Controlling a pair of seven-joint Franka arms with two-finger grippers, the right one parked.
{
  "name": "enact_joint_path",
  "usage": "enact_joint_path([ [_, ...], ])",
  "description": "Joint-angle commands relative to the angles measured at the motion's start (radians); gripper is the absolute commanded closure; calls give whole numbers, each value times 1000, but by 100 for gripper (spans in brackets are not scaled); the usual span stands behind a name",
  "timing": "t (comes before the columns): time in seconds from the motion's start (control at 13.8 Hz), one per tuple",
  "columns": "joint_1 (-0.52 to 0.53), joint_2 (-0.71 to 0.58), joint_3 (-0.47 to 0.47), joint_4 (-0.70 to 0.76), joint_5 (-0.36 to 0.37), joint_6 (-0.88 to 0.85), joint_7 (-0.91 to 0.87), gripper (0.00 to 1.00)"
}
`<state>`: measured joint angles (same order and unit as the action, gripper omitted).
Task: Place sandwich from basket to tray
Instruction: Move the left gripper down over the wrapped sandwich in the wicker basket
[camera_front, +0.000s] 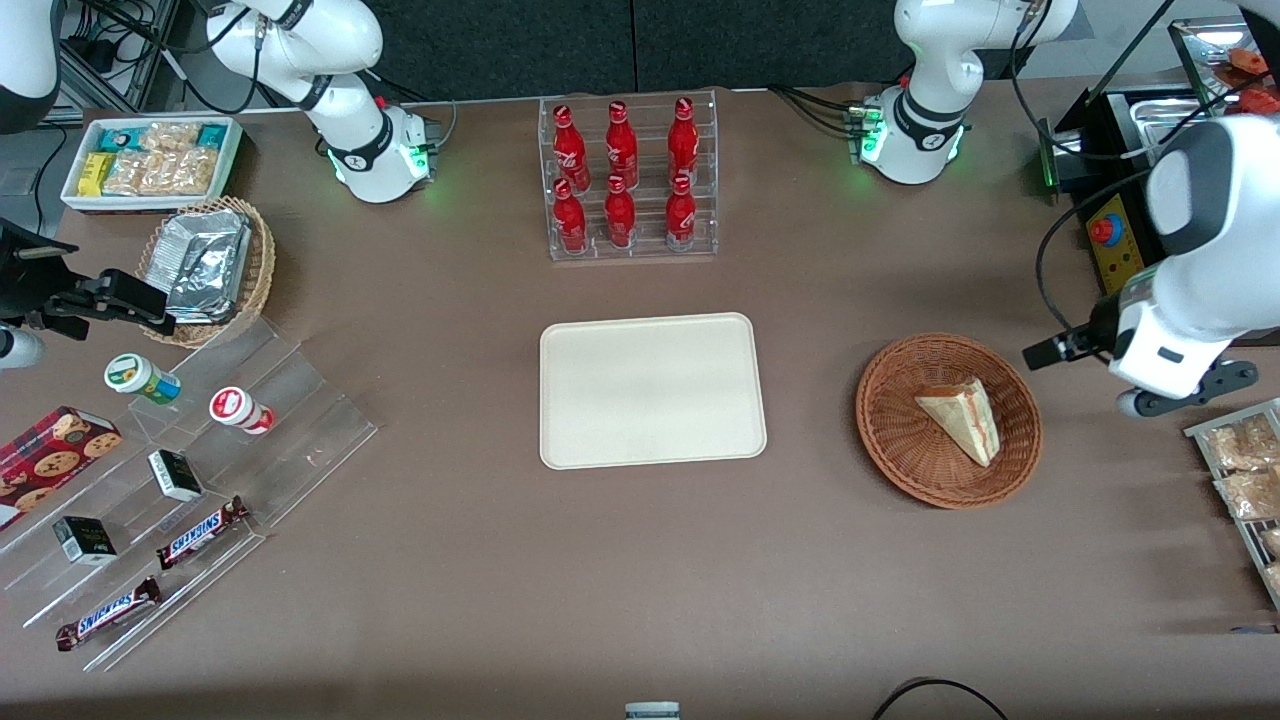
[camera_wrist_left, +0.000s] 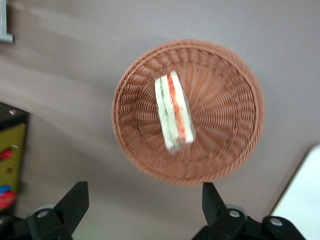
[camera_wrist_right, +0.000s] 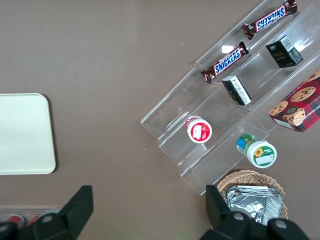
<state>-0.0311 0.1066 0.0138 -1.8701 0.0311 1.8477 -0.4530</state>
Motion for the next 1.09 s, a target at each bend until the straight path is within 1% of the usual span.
enact_joint_path([
  [0.0,-4,-33,-9,-148,13,170,-179,0],
  [0.29,-9,-39,-12,-286,12,341,-231,0],
  [0.44,-10,-36,-12,-363,12,462,-234,0],
  [0.58,-12,-18,-15,-380,3,516,-234,0],
  [1.02,-26,37,-17,-380,0,585,-246,0],
])
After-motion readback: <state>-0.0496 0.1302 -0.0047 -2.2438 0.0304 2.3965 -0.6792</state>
